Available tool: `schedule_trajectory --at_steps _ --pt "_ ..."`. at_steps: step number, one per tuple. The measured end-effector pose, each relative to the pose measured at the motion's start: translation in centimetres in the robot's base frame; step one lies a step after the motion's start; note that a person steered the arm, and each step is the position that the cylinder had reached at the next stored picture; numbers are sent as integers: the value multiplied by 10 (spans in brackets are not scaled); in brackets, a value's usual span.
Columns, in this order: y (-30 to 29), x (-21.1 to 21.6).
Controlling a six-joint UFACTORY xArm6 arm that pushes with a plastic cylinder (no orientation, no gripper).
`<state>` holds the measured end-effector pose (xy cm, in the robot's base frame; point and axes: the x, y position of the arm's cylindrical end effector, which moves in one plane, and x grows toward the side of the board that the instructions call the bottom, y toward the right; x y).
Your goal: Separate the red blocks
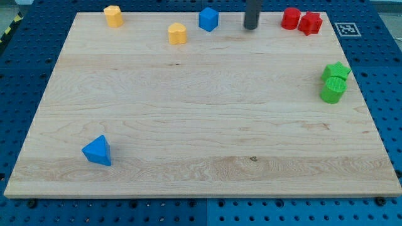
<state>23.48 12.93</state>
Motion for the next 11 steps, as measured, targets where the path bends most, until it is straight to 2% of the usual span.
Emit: schedule_trajectory --at_steps 2,3,4,5,8,10,11 --pt "43 -42" --pt "102 -43" --pt "127 -44" --pt "127 -40" --pt "122 -9" --pt "116 46" --pt "111 58"
